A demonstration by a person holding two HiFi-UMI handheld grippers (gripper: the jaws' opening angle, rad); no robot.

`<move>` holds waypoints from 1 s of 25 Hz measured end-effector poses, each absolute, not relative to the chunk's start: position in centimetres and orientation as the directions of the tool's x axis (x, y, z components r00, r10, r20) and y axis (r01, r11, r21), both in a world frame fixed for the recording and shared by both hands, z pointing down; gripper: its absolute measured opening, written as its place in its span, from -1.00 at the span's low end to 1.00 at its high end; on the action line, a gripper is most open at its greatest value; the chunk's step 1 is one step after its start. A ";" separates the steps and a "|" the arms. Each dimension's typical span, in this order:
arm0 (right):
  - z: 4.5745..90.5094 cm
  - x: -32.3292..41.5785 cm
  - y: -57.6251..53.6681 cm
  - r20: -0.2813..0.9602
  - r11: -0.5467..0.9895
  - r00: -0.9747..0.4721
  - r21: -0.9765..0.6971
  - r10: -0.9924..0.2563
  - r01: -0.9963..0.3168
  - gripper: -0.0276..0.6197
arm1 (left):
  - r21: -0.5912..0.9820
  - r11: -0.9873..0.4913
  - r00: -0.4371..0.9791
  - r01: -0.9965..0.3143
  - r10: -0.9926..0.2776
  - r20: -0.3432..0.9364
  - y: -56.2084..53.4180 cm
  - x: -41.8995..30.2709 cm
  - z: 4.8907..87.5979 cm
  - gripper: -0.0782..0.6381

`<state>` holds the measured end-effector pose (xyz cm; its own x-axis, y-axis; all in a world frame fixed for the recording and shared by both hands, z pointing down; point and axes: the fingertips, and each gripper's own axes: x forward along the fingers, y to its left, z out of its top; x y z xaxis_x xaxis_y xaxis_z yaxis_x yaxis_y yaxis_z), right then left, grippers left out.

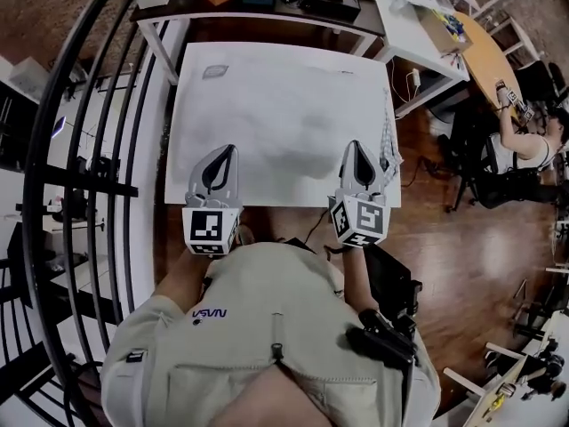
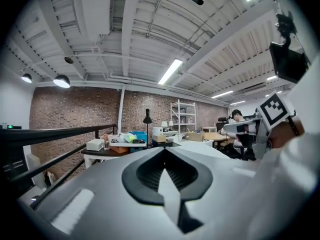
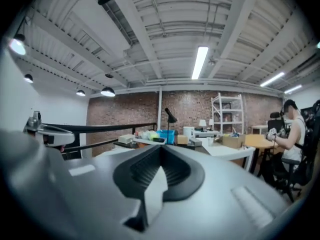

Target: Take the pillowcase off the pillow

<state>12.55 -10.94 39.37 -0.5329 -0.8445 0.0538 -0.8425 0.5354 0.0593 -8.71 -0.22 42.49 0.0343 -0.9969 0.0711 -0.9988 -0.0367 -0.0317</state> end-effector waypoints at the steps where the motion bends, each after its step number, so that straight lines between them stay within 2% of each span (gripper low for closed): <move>1: 38.8 12.6 -10.4 0.038 0.540 -0.539 0.055 -0.841 -0.840 -0.91 | -0.031 -0.025 0.023 -0.999 -0.997 0.068 0.4 -8.6 42.4 -0.77; 8: 36.9 14.1 -6.4 0.009 0.590 -0.590 0.048 -0.807 -0.806 -0.91 | -0.063 0.027 -0.030 -0.998 -0.999 0.046 3.2 -5.5 41.2 -0.77; 17: 41.6 19.0 -4.2 0.063 0.623 -0.621 0.025 -0.781 -0.782 -0.91 | -0.110 0.088 -0.094 -0.990 -0.994 0.053 6.2 0.0 40.9 -0.77; 25: 42.4 19.3 -3.2 0.074 0.638 -0.635 0.036 -0.769 -0.769 -0.91 | -0.098 0.101 -0.110 -0.990 -0.990 0.092 7.6 0.9 43.3 -0.77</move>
